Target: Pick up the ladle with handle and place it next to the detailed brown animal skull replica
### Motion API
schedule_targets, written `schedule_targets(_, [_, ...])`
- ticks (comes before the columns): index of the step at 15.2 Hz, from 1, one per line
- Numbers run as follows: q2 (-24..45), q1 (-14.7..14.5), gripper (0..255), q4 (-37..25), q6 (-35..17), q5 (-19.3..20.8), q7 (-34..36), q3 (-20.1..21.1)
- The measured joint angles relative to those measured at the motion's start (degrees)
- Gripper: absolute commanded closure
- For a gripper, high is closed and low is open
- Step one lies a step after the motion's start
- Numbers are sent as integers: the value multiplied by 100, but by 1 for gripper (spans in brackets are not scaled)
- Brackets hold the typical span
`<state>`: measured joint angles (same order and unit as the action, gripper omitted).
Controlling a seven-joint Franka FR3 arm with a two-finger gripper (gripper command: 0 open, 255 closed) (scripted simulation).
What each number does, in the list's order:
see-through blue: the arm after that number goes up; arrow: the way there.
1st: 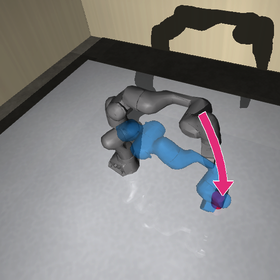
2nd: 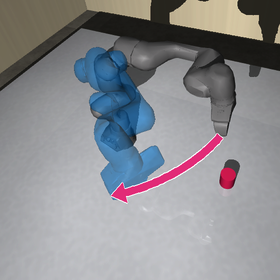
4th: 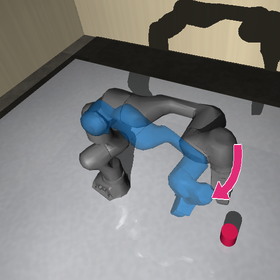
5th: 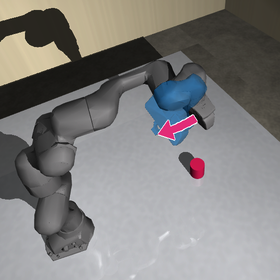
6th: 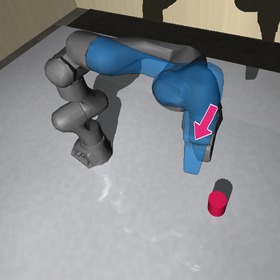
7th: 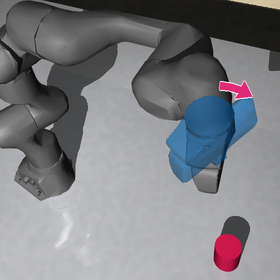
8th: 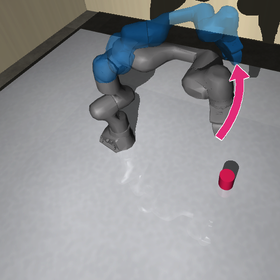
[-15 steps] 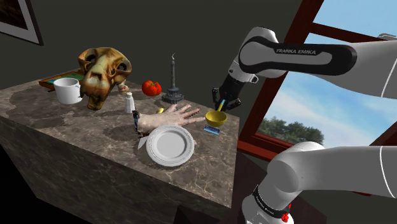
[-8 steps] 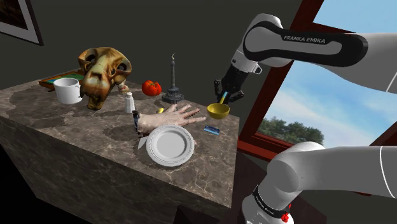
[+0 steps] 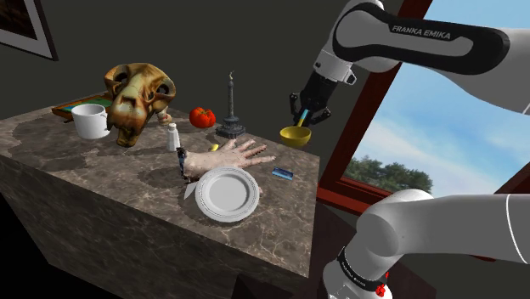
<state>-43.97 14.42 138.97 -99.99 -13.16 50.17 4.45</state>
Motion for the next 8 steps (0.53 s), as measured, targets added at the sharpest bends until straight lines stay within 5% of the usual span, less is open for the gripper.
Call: schedule_targets(8, [120,7,255,-687,558,46,102,-37])
